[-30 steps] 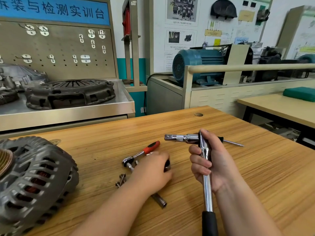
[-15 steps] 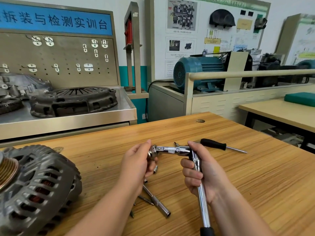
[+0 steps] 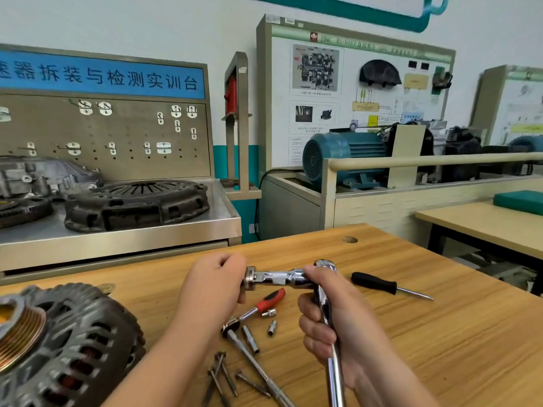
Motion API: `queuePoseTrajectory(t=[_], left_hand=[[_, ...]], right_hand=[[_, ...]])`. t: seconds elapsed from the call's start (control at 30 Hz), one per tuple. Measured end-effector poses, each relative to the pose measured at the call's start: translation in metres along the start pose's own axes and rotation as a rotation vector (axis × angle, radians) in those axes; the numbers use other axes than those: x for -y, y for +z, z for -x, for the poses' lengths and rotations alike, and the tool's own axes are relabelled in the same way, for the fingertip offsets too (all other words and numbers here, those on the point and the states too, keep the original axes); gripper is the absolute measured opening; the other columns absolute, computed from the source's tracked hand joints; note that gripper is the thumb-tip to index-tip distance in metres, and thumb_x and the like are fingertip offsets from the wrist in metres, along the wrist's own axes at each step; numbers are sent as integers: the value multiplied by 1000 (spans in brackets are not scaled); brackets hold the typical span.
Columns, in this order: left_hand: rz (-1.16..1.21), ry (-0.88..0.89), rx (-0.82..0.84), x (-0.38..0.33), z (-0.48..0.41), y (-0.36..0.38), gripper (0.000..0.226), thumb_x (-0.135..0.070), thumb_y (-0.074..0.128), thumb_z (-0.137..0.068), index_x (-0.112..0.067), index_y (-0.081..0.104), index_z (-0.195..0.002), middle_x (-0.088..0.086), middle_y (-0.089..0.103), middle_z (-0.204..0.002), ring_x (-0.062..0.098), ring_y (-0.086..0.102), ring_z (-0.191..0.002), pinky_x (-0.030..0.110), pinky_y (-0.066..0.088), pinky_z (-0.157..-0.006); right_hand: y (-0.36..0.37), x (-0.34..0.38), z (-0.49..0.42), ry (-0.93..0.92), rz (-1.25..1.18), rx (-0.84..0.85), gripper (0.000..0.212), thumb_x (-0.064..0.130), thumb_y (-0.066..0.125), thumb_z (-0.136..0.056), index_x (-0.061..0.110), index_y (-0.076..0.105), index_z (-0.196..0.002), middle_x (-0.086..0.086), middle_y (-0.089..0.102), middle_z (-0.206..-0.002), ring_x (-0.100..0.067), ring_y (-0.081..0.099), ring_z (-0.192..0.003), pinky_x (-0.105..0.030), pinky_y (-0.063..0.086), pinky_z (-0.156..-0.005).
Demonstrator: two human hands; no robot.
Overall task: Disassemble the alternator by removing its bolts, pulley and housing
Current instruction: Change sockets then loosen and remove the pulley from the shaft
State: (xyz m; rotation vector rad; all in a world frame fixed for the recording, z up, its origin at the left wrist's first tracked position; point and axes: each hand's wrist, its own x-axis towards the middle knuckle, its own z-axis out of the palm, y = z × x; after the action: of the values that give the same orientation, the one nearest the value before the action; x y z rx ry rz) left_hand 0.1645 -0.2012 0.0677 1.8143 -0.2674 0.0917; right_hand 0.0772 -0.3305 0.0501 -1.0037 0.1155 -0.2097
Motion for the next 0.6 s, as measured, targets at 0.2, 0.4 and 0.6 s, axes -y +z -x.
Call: queuePoseTrajectory(t=[0.2,0.4,0.6], left_hand=[[46,52,-15,-22,5,-29,32,-14,40,-89,-12,46,-57,3,47,-44,4,25,-25,16,18,-35],[64,125,-125,-57,19,-71,29,-14,42,-87,-12,43,-57,7,47,-51,4,26,-25,19,20,-34],[53,77,36,-48,43,-124,32,-20,41,-96,-6,46,-67,5,49,-44,11,26,-26,15,19,-37]], right_hand=[[33,9,11,-79,57,16,23,29,65,-84,16,45,-86,-1,37,-49,-9,24,-31,-14,18,-32],[85,24,26,-176,121,102,21,29,60,-89,16,44,-90,1,37,-47,-8,25,-30,-14,21,-32],[119,14,38,-148,239,199,19,28,63,-89,17,47,-86,0,41,-49,-9,29,-31,-15,24,-32]])
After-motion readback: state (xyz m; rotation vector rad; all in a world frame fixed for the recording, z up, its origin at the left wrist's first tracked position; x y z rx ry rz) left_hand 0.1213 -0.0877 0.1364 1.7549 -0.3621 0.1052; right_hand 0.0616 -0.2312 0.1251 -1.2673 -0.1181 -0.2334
